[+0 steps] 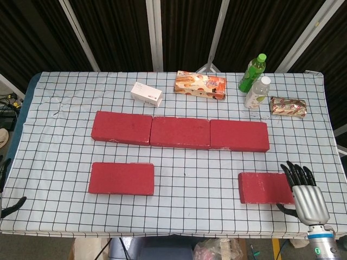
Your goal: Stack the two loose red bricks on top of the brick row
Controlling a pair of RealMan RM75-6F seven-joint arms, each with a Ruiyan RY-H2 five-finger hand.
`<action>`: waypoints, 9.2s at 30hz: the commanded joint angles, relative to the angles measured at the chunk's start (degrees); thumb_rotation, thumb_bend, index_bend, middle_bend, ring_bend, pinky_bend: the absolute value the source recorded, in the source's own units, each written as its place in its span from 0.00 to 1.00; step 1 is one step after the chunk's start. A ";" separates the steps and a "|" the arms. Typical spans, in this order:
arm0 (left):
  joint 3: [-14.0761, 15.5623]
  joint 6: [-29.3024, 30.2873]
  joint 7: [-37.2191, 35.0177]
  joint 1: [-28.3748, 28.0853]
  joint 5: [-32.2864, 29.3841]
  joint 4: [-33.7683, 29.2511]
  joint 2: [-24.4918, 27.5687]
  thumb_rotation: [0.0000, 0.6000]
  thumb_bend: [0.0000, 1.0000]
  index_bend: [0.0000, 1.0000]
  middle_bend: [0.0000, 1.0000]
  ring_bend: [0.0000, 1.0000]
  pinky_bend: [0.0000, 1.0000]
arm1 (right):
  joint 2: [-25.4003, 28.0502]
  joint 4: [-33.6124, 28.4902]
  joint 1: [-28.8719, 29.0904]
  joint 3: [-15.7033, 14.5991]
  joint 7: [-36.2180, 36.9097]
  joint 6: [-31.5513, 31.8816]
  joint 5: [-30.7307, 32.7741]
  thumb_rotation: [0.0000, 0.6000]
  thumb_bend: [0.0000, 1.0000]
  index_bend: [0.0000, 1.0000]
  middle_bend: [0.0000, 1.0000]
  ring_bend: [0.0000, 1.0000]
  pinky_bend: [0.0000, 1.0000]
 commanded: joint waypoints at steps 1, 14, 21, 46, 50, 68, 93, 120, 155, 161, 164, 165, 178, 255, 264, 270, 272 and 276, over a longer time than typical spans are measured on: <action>0.25 0.31 -0.07 0.24 0.40 -0.08 0.06 1.00 0.00 0.02 0.00 0.00 0.17 | 2.13 -0.08 1.93 -0.69 0.37 -4.60 2.20 1.00 0.15 0.00 0.00 0.00 0.00; 0.07 0.19 1.47 0.28 -0.01 -0.33 -0.46 1.00 0.00 0.02 0.00 0.00 0.17 | 5.40 0.68 7.90 -0.37 -2.59 -16.09 8.99 1.00 0.15 0.00 0.00 0.00 0.00; -0.06 0.08 2.38 0.23 -0.21 -0.43 -0.85 1.00 0.00 0.02 0.00 0.00 0.17 | 5.08 2.04 9.85 -0.41 -3.62 -19.44 12.23 1.00 0.15 0.00 0.00 0.00 0.00; -0.45 -0.25 4.33 0.01 -0.77 -0.48 -1.66 1.00 0.00 0.02 0.00 0.00 0.17 | -0.09 3.85 14.16 -0.56 -8.96 -21.97 17.12 1.00 0.15 0.00 0.00 0.00 0.00; -0.52 -0.32 4.48 -0.04 -0.89 -0.48 -1.73 1.00 0.00 0.02 0.00 0.00 0.17 | -0.41 3.61 14.88 -0.89 -10.10 -22.65 18.09 1.00 0.15 0.00 0.00 0.00 0.00; -0.66 -0.60 3.80 -0.15 -1.24 -0.56 -1.49 1.00 0.00 0.02 0.00 0.00 0.17 | -3.05 4.80 16.35 -1.36 -12.71 -21.50 20.75 1.00 0.15 0.10 0.19 0.14 0.00; -1.23 -1.56 2.51 -0.55 -2.74 -0.57 -0.85 1.00 0.00 0.02 0.00 0.00 0.17 | 16.00 -18.33 25.23 9.25 -20.72 -17.52 30.98 1.00 0.15 0.25 0.21 0.15 0.00; -3.13 -1.99 5.59 -1.21 -7.39 -0.32 -2.03 1.00 0.00 0.02 0.00 0.00 0.17 | -7.50 5.03 73.58 11.48 -45.18 -27.01 93.53 1.00 0.15 0.25 0.21 0.15 0.00; -3.10 -1.06 8.02 -1.06 -8.52 -0.53 -2.85 1.00 0.00 0.02 0.00 0.00 0.17 | -16.65 22.04 74.39 8.91 -44.74 -31.36 98.00 1.00 0.15 0.25 0.21 0.16 0.00; -3.07 -1.23 8.12 -1.14 -8.62 -0.50 -2.84 1.00 0.00 0.02 0.00 0.00 0.17 | -17.05 22.13 74.19 8.86 -44.03 -31.55 96.74 1.00 0.15 0.25 0.21 0.16 0.00; -3.04 -1.24 8.20 -1.16 -8.63 -0.47 -2.85 1.00 0.00 0.02 0.00 0.00 0.17 | -17.35 22.35 74.13 8.70 -43.80 -31.65 96.42 1.00 0.15 0.25 0.21 0.16 0.00; -3.05 -1.21 8.19 -1.16 -8.62 -0.49 -2.85 1.00 0.00 0.02 0.00 0.00 0.17 | -17.45 22.45 74.12 8.60 -43.77 -31.71 96.41 1.00 0.15 0.25 0.21 0.16 0.00; -3.04 -1.16 8.51 -1.22 -8.72 -0.43 -3.02 1.00 0.00 0.02 0.00 0.00 0.17 | -17.92 23.32 73.95 8.06 -43.06 -31.97 95.91 1.00 0.15 0.25 0.21 0.14 0.00; 0.69 -12.04 9.32 -7.71 -1.44 -3.15 -3.90 1.00 0.00 0.00 0.00 0.00 0.18 | 1.15 3.12 9.09 -8.48 11.76 13.34 4.05 1.00 0.15 0.06 0.00 0.00 0.00; -2.23 -22.74 20.12 -14.86 -9.67 -15.55 -1.91 1.00 0.00 0.00 0.00 0.00 0.18 | 0.86 4.13 6.85 -7.22 12.55 12.03 3.93 1.00 0.15 0.06 0.00 0.00 0.00; -4.73 -30.84 29.51 -22.04 -23.67 -20.77 -2.48 1.00 0.00 0.00 0.00 0.00 0.17 | 1.42 4.59 5.87 -6.31 14.27 11.32 3.19 1.00 0.15 0.06 0.00 0.00 0.00; -5.21 -31.68 34.19 -24.59 -28.35 -21.62 -3.29 1.00 0.00 0.00 0.00 0.00 0.17 | 1.57 4.56 5.65 -6.06 14.42 10.93 3.15 1.00 0.15 0.06 0.00 0.00 0.00; -5.80 -30.58 42.81 -29.37 -37.48 -22.14 -6.74 1.00 0.00 0.00 0.00 0.00 0.16 | 1.75 4.43 5.25 -5.71 14.31 10.38 2.53 1.00 0.15 0.06 0.00 0.00 0.00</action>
